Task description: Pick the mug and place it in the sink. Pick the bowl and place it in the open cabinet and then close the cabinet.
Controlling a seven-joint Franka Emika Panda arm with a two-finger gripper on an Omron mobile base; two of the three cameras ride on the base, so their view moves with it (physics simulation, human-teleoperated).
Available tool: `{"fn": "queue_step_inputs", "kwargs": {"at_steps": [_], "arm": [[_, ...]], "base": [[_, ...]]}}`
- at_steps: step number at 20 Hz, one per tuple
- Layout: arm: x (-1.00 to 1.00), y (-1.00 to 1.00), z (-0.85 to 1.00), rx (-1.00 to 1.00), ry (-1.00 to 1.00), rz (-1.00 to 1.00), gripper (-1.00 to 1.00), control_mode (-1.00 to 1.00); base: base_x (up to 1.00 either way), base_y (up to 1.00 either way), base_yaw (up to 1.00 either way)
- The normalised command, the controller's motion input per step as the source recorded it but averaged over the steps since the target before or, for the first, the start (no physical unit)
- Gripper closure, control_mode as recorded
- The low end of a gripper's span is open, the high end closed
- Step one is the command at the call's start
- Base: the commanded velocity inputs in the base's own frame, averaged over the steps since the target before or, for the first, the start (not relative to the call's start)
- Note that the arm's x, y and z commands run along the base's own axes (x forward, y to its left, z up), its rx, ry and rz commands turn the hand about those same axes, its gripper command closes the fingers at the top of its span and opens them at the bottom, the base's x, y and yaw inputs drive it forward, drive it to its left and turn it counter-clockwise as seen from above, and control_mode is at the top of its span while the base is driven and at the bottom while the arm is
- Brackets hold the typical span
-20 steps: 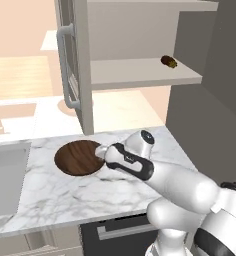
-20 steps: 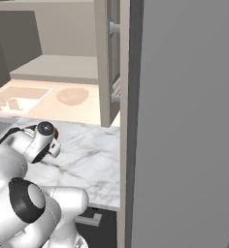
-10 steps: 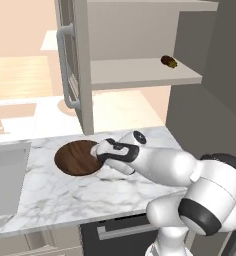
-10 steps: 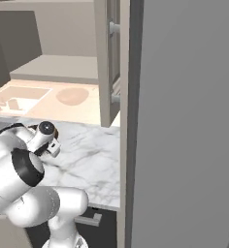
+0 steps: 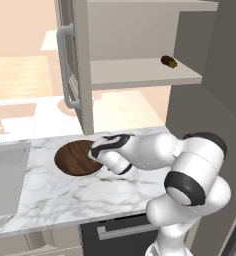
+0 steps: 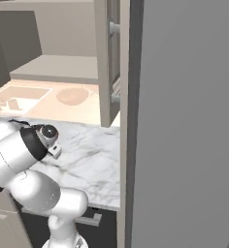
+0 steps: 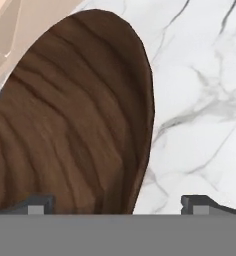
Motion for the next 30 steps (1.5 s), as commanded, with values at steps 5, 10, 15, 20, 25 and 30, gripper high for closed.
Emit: {"fn": "queue_step_inputs", "kwargs": {"at_steps": [5,10,15,20,25,30], "arm": [[0.16,0.00,-0.21,0.01,0.00,0.00,-1.00,-1.00],[0.28,0.00,-0.11,0.01,0.03,0.00,-1.00,-1.00],[0.33,0.09,-0.13,0.01,0.09,-0.03,-1.00,-1.00],[0.12,0.21,-0.08,0.00,0.04,-0.06,1.00,-1.00],[0.00,0.01,0.00,0.00,0.00,-0.04,1.00,-1.00],[0.00,0.00,0.00,0.01,0.00,-0.07,1.00,-1.00]], "base": [[0.00,0.00,0.00],[0.00,0.00,0.00],[0.00,0.00,0.00],[0.00,0.00,0.00],[0.00,0.00,0.00],[0.00,0.00,0.00]]}}
